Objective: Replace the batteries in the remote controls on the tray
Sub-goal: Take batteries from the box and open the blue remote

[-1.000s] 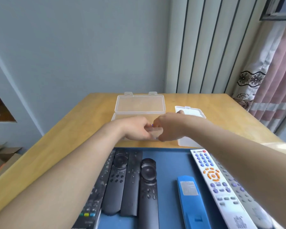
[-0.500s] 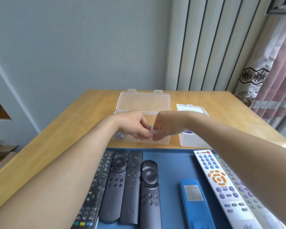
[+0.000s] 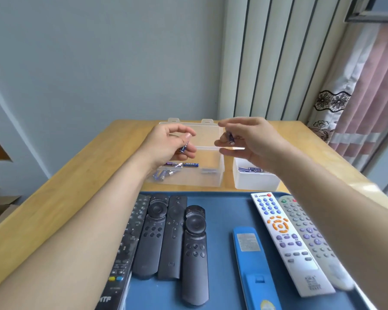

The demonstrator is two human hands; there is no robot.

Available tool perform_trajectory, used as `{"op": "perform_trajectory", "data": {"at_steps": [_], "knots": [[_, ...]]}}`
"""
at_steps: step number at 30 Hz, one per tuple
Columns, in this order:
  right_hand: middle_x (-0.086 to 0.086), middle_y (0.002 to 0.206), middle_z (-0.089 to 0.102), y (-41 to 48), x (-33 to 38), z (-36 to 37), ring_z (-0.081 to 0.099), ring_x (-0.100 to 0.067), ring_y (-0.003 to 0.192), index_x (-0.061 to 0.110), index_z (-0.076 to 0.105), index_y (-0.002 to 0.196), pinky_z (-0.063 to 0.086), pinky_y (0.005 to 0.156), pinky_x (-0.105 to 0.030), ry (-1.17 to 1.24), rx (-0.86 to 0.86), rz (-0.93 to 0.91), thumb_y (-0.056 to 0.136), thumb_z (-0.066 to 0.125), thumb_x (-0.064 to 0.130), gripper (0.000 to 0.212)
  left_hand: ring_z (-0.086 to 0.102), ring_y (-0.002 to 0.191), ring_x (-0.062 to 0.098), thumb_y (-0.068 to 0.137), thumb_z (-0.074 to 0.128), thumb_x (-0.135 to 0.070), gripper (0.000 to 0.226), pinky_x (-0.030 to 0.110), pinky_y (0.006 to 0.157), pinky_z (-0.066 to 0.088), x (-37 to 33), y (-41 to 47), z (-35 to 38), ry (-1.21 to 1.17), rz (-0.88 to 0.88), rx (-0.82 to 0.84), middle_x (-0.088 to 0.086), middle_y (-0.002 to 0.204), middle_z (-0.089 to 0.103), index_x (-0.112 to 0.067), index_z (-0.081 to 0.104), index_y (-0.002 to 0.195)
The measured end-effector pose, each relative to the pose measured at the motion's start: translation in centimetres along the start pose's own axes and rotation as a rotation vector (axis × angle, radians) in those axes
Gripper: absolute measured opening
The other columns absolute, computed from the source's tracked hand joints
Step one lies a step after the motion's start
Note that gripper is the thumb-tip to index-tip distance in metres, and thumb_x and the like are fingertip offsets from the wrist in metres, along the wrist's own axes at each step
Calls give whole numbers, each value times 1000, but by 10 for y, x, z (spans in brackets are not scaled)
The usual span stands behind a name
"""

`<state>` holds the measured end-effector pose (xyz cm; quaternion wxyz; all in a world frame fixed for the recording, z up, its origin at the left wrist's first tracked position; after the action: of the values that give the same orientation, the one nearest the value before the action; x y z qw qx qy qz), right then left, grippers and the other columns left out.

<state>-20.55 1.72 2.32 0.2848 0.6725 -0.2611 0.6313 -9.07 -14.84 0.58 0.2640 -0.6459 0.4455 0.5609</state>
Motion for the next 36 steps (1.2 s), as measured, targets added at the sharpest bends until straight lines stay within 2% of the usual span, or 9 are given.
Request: {"op": "perform_trajectory", "data": {"at_steps": [5, 11, 15, 19, 25, 28, 31, 34, 36], "knots": [[-8, 66, 54, -59, 6, -7, 58, -18, 52, 7, 60, 82, 44, 42, -19, 200, 16, 199, 90, 37, -1, 25, 52, 56, 16, 94, 36, 0, 27, 23, 48, 42, -33, -44, 40, 89, -93, 150, 7, 70, 57, -11, 58, 81], [-4, 60, 39, -121, -9, -17, 33, -17, 50, 10, 64, 76, 29, 43, -22, -593, 101, 162, 91, 48, 11, 22, 58, 96, 22, 91, 43, -57, 41, 32, 76, 46, -33, -118, 97, 1139, -86, 342, -3, 98, 62, -21, 60, 102], [-1, 60, 50, -147, -20, -19, 41, -15, 51, 15, 68, 82, 30, 42, -18, -765, 124, 155, 92, 44, 9, 27, 56, 105, 25, 84, 43, -73, 54, 33, 71, 38, -25, -146, 126, 1310, -76, 381, 0, 113, 61, -22, 46, 101], [3, 63, 55, -158, -32, -17, 49, -14, 57, 27, 61, 75, 39, 51, -22, -813, 59, 127, 91, 38, 7, 35, 57, 108, 26, 79, 53, -63, 61, 32, 70, 35, -23, -148, 136, 1293, -104, 340, 2, 115, 61, -21, 45, 122], [12, 57, 47, -164, -45, -16, 48, -8, 58, 27, 55, 73, 43, 62, -30, -925, -4, -56, 96, 48, 18, 26, 55, 92, 26, 72, 56, -63, 54, 33, 67, 37, -22, -146, 129, 1180, -121, 207, -3, 103, 62, -27, 46, 110], [7, 50, 48, -167, -45, -19, 41, -13, 48, 19, 51, 60, 37, 57, -30, -740, 13, 7, 98, 49, 33, 40, 57, 102, 25, 71, 61, -58, 57, 33, 78, 44, -25, -144, 116, 901, -87, 33, -6, 101, 56, -37, 41, 120], [11, 58, 60, -177, -44, -18, 40, -8, 45, 14, 63, 95, 30, 52, -24, -302, 99, 265, 97, 43, 55, 45, 54, 79, 22, 71, 64, -54, 54, 32, 70, 44, -21, -138, 109, 543, -25, -112, -8, 84, 54, -43, 40, 118], [-4, 88, 77, -186, -42, -9, 36, -7, 43, 20, 64, 114, 19, 49, -23, -31, 198, 312, 99, 43, 51, 41, 58, 73, 18, 76, 66, -54, 51, 31, 65, 46, -11, -137, 109, 341, 17, -177, -8, 80, 62, -45, 41, 120], [-4, 85, 76, -186, -41, -3, 36, -6, 42, 23, 65, 113, 18, 46, -20, 50, 181, 268, 103, 41, 40, 30, 65, 81, 13, 84, 64, -51, 44, 26, 61, 52, -9, -140, 112, 159, 8, -161, -3, 88, 68, -43, 42, 121]]}}
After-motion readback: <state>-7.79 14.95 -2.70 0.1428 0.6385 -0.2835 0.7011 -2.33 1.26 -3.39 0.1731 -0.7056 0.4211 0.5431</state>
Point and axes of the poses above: each hand's wrist, its own y-axis towards the middle knuckle, its own z-axis out of the palm, x = y × z, the point moved 1 cm from there along y, towards the middle knuckle
